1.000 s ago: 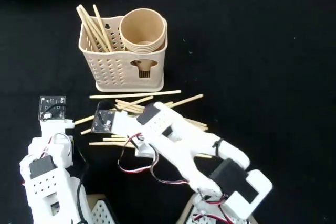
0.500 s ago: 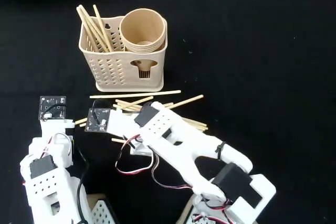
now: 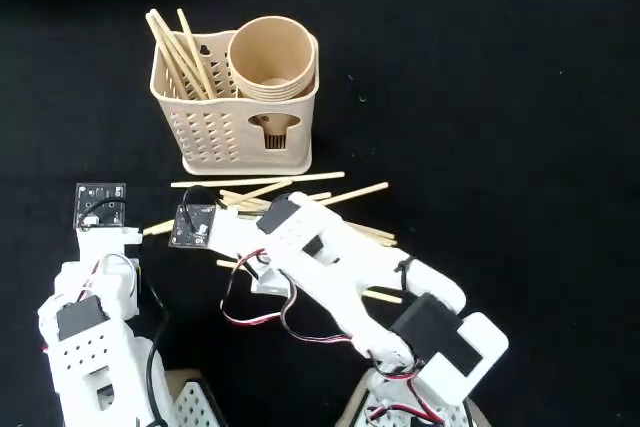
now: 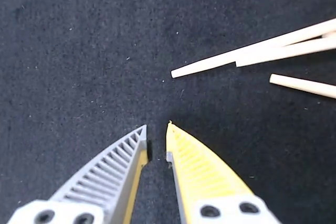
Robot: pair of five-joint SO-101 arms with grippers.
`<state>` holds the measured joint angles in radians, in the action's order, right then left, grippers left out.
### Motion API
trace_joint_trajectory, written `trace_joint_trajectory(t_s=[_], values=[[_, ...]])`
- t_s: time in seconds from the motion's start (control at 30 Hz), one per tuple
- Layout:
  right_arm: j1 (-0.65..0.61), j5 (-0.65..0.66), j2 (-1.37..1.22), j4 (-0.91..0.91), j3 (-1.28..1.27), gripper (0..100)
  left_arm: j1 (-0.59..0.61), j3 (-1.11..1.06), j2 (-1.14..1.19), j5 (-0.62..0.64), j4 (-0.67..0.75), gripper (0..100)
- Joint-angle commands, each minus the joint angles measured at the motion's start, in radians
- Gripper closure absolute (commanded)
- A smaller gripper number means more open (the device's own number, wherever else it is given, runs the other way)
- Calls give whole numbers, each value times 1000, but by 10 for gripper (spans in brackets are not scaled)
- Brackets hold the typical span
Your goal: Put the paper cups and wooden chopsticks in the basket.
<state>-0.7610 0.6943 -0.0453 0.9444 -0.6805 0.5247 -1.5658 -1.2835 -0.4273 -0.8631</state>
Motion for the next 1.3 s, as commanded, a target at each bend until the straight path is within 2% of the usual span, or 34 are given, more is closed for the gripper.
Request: trace_joint_trajectory(t_s=[0.0, 0.17, 0.4, 0.57, 0.87, 1.03, 1.27], values=[[-28, 32, -15, 40, 16, 838, -4, 4, 3, -2, 20, 917], [-46, 28, -15, 48, 18, 989, -4, 4, 3, -2, 20, 917], [-43, 26, 13, 129, 35, 986, -4, 4, 3, -2, 20, 917], [-40, 26, 162, 184, 33, 986, -4, 4, 3, -2, 20, 917], [35, 25, 294, 184, 2, 986, -4, 4, 3, -2, 20, 917], [98, -54, 403, 180, 42, 986, -4, 4, 3, -2, 20, 917], [97, -137, 711, 315, 162, 986, -4, 4, 3, -2, 20, 917]])
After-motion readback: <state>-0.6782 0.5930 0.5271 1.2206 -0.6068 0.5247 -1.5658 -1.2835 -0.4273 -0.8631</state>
